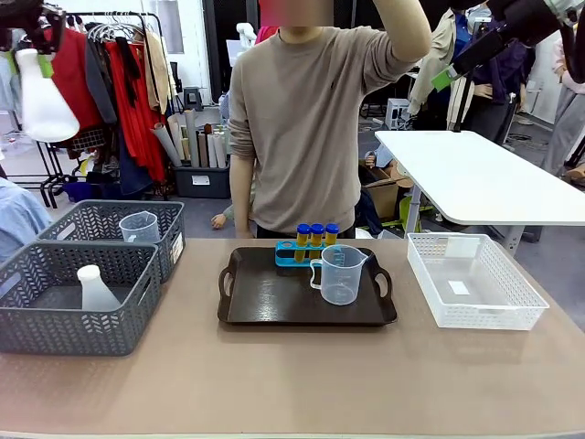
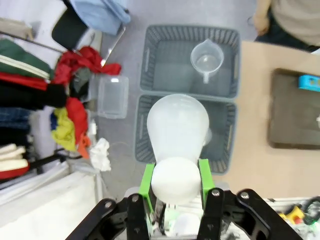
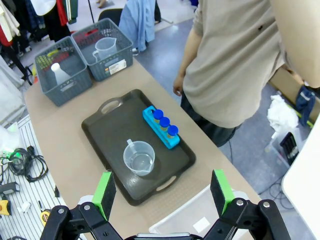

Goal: Prepare the laboratory tools.
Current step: Pick up one Small flask and place it on the Handle tray.

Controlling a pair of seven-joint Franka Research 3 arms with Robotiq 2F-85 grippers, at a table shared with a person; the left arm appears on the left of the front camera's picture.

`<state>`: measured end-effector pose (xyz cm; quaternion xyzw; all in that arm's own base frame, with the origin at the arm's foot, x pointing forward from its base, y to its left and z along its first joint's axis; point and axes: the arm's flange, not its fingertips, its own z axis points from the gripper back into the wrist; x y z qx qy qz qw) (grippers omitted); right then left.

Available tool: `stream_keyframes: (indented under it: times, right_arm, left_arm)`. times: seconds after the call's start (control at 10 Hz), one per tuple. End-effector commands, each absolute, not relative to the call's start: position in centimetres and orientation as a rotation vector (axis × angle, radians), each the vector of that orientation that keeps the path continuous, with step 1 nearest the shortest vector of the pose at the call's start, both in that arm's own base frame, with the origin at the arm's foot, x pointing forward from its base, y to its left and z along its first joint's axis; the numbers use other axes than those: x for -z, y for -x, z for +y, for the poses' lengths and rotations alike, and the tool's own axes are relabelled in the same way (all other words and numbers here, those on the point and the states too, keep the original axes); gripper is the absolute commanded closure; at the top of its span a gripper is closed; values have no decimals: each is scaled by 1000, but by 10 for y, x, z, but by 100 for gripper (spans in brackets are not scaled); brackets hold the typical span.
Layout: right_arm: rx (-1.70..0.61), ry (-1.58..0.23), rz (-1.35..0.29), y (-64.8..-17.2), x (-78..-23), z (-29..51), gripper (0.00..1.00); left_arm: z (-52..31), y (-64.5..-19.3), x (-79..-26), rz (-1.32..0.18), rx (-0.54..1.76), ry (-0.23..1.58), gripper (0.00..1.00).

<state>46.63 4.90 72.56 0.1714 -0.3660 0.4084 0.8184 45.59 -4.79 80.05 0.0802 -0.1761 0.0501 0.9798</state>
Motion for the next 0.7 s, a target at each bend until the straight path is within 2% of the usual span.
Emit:
stream_keyframes:
  times: [0.0,0.6]
  right_arm:
    - [-872,-370,-784,-465,-726,50,0]
    - [-872,-370,-784,-465,-726,50,0]
  left_arm:
    - [-82,-462,-794,-394,-26,-134,100]
    - [-184,-483,-752,-304,243,8,100]
